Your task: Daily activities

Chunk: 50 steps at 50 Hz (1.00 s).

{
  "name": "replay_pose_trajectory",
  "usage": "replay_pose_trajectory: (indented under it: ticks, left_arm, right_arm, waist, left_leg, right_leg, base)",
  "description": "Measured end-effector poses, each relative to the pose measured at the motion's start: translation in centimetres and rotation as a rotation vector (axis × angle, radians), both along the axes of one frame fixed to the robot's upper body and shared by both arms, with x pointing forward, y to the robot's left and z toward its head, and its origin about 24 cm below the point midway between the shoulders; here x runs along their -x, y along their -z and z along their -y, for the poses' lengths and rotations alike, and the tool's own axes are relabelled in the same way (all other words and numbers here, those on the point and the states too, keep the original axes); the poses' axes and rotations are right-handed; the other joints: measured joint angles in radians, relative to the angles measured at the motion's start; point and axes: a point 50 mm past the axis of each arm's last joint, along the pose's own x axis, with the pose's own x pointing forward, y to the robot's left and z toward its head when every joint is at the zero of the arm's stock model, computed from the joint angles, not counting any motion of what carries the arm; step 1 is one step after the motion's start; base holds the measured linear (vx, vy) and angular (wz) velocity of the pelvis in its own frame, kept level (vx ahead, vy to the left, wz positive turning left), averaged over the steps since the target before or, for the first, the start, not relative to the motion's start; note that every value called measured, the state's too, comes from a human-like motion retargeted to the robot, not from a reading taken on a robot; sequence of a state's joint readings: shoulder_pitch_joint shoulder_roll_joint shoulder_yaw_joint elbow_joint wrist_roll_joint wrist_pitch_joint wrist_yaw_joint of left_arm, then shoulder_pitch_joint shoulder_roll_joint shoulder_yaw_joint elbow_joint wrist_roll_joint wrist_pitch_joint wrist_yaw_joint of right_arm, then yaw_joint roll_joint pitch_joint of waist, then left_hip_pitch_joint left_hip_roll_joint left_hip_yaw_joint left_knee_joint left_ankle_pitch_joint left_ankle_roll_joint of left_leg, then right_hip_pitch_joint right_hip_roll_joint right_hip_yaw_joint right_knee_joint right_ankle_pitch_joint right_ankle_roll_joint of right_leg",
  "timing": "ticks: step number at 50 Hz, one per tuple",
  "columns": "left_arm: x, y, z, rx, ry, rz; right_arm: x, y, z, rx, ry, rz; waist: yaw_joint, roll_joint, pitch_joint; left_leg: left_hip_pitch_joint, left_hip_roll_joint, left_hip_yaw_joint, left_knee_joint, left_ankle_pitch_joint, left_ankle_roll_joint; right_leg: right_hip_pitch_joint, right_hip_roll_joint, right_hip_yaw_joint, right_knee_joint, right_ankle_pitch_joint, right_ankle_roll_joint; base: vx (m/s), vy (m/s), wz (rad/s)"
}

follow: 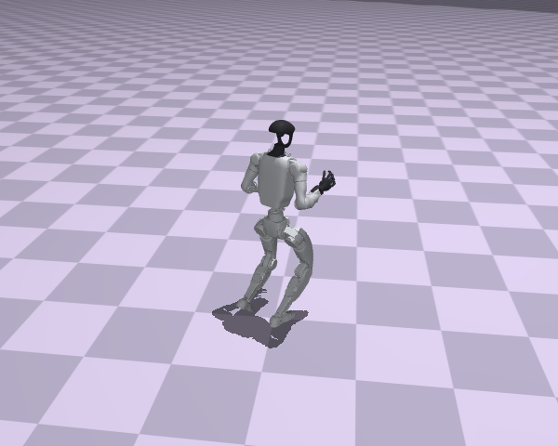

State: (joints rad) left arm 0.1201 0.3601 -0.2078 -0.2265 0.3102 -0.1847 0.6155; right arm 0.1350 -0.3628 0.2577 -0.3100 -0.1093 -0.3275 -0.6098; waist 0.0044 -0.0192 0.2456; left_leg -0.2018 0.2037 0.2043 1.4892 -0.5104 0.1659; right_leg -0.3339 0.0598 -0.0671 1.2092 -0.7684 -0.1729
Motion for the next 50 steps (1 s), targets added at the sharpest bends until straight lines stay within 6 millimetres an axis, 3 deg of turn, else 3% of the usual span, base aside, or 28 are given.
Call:
replay_pose_trajectory:
  ticks: [4,8,13,18,20,23,25,28,32,35,40,45,48,50]
  left_arm:
    - [1.1,0.6,-0.4,0.061,0.004,-0.033]
    - [2.6,1.3,-0.6,0.126,0.029,-0.072]
    - [3.8,2.2,-0.3,0.186,0.07,-0.129]
    - [3.5,2.8,0.4,0.192,0.128,-0.182]
    - [3.3,3.0,0.6,0.167,0.141,-0.197]
    - [2.3,3.2,0.6,0.081,0.123,-0.194]
    - [1.5,3.2,0.6,0.022,0.103,-0.18]
    - [0.6,2.8,1.1,0.017,0.097,-0.139]
    - [0.8,2.1,1.8,0.069,0.146,-0.101]
    - [1.0,1.5,2.4,0.096,0.201,-0.078]
    - [0.9,0.3,3.1,0.066,0.274,-0.04]
    - [0.6,0.8,2.6,-0.029,0.228,-0.053]
    - [1.0,1.6,2.0,-0.054,0.218,-0.088]
    - [1.8,1.9,1.6,-0.062,0.227,-0.108]
  right_arm:
    - [-0.5,-1.6,0.4,-0.056,0.028,0.076]
    - [-0.4,-2.9,0.3,-0.12,0.013,0.147]
    - [-0.1,-3.9,-0.3,-0.126,-0.024,0.204]
    - [-0.5,-3.3,-1.1,-0.073,-0.067,0.176]
    - [-0.7,-2.7,-1.3,-0.026,-0.079,0.141]
    - [-1.4,-1.3,-1.7,0.072,-0.077,0.072]
    - [-1.9,0.0,-1.9,0.122,-0.078,0.011]
    - [-1.8,1.8,-2.0,0.144,-0.095,-0.068]
    - [0.0,3.5,-1.8,0.135,-0.146,-0.156]
    - [1.0,3.9,-1.7,0.126,-0.178,-0.19]
    - [1.7,3.7,-1.1,0.098,-0.165,-0.189]
    - [0.3,2.7,-1.0,0.17,-0.116,-0.133]
    - [-0.7,1.4,-1.2,0.167,-0.1,-0.061]
    - [-0.8,0.5,-1.3,0.136,-0.103,-0.018]
  waist:
    - [0.036,-0.028,-0.067]
    - [0.057,-0.057,-0.102]
    - [0.062,-0.071,-0.123]
    - [0.066,-0.061,-0.117]
    - [0.068,-0.054,-0.108]
    - [0.067,-0.036,-0.077]
    - [0.061,-0.025,-0.053]
    - [0.044,-0.013,-0.052]
    - [0.016,-0.003,-0.086]
    - [-0.003,0.01,-0.109]
    - [-0.006,0.036,-0.12]
    - [0.035,0.04,-0.068]
    - [0.063,0.022,-0.052]
    - [0.08,0.005,-0.063]
  left_leg:
    - [-0.098,-0.059,0.027,-0.161,0.006,-0.018]
    - [-0.098,-0.135,0.044,-0.378,0.106,-0.067]
    - [-0.095,-0.179,0.03,-0.476,0.2,-0.103]
    - [-0.099,-0.144,0.008,-0.351,0.148,-0.073]
    - [-0.104,-0.123,-0.006,-0.251,0.077,-0.049]
    - [-0.12,-0.087,-0.035,-0.09,-0.072,-0.019]
    - [-0.127,-0.063,-0.038,-0.028,-0.119,-0.009]
    - [-0.115,-0.054,-0.032,-0.074,-0.065,-0.025]
    - [-0.07,-0.067,-0.015,-0.223,0.109,-0.077]
    - [-0.057,-0.063,-0.019,-0.271,0.205,-0.102]
    - [-0.043,-0.007,-0.048,-0.161,0.183,-0.068]
    - [-0.079,0.04,-0.081,0.038,0.063,-0.002]
    - [-0.146,0.018,-0.064,0.02,0.046,0.02]
    - [-0.193,-0.018,-0.035,-0.054,0.066,0.015]
  right_leg:
    - [-0.013,-0.024,0.034,-0.079,0.135,0.06]
    - [0.013,-0.056,0.06,-0.152,0.357,0.15]
    - [-0.001,-0.072,0.057,-0.167,0.458,0.195]
    - [-0.008,-0.046,0.048,-0.162,0.421,0.177]
    - [-0.008,-0.03,0.051,-0.123,0.324,0.141]
    - [-0.015,-0.003,0.04,-0.03,0.072,0.05]
    - [-0.021,0.003,0.024,0.017,-0.011,0.016]
    - [-0.02,0.007,0.017,-0.019,0.039,0.013]
    - [-0.038,0.006,0.027,-0.101,0.258,0.085]
    - [-0.083,0.014,0.032,-0.162,0.32,0.119]
    - [-0.125,0.058,0.048,-0.198,0.269,0.103]
    - [-0.101,0.09,0.064,-0.048,0.062,0.028]
    - [-0.06,0.076,0.08,-0.063,0.08,0.034]
    - [-0.034,0.065,0.099,-0.095,0.158,0.07]
  base:
    - [0.13,0.06,-0.23]
    - [0.12,0.08,-0.35]
    - [0.07,0.06,-0.41]
    - [0.03,0.03,-0.36]
    - [0.0,0.01,-0.3]
    - [0.0,0.0,-0.28]
    - [0.0,0.0,-0.1]
    - [0.0,0.0,-0.14]
    - [-0.02,0.02,-0.23]
    - [-0.04,0.0,-0.29]
    - [-0.02,-0.04,-0.3]
    - [0.04,-0.09,-0.16]
    - [0.08,-0.09,0.03]
    - [0.06,-0.06,0.14]
